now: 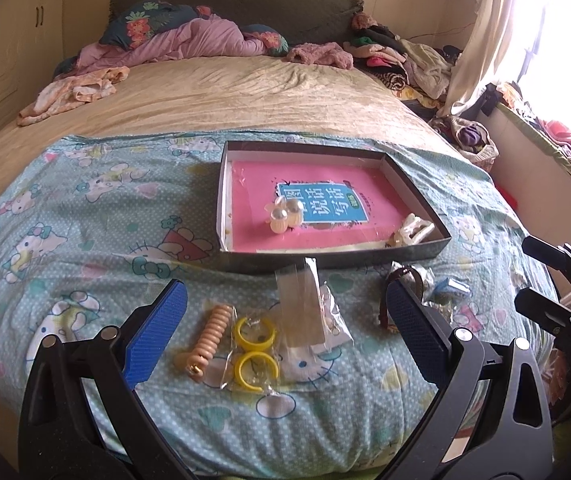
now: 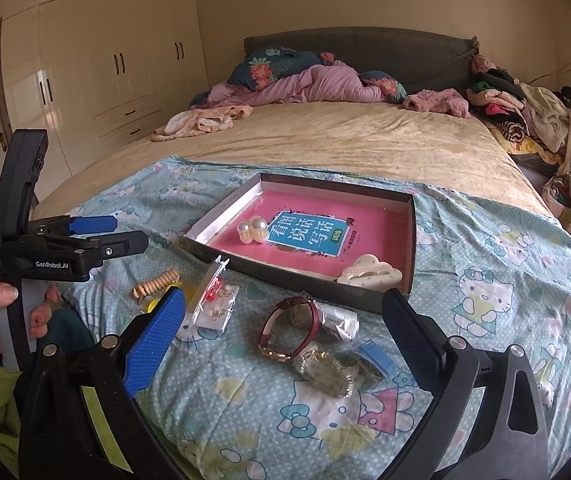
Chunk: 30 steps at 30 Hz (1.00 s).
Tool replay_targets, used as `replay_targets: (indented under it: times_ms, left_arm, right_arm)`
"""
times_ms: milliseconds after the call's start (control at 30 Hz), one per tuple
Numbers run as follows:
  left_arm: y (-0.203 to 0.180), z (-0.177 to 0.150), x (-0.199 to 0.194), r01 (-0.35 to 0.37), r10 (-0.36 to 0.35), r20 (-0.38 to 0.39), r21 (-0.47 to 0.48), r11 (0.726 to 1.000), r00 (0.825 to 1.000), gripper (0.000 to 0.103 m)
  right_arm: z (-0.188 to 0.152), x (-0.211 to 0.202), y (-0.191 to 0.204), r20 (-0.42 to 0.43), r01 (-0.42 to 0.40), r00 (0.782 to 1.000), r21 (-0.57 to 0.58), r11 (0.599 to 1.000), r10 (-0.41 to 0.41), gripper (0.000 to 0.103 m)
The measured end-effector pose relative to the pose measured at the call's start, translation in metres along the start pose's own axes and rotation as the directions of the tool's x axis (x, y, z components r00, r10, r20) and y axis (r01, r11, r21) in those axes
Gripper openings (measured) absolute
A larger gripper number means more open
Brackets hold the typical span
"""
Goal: Organize jewelry
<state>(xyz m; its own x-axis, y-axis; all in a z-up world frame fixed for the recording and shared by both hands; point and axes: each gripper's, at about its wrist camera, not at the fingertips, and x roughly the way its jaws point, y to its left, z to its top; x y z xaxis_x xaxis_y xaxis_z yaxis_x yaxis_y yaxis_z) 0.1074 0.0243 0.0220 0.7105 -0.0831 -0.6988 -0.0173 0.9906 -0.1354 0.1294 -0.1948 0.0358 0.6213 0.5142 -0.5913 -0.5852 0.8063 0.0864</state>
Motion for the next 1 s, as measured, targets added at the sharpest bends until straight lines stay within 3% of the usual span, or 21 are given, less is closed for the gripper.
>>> replay_targets:
  times_ms: [633, 1000]
  left_arm:
    - [-0.013, -0.031, 0.012, 0.007, -0.005, -0.066, 0.028, 1.0, 0.998, 0.093]
    - [0.0, -0.038, 0.025, -0.005, 0.004, -0.095, -0.006, 1.0, 0.996, 0.093]
  right_arm:
    - [-0.032, 0.019, 0.012, -0.084, -0.026, 0.996, -0.019, 0.999, 0.024, 0.098]
    - [-0.043, 0.038, 0.012, -0.129, -0.03, 0.991, 0.0, 1.0, 0.03, 0.098]
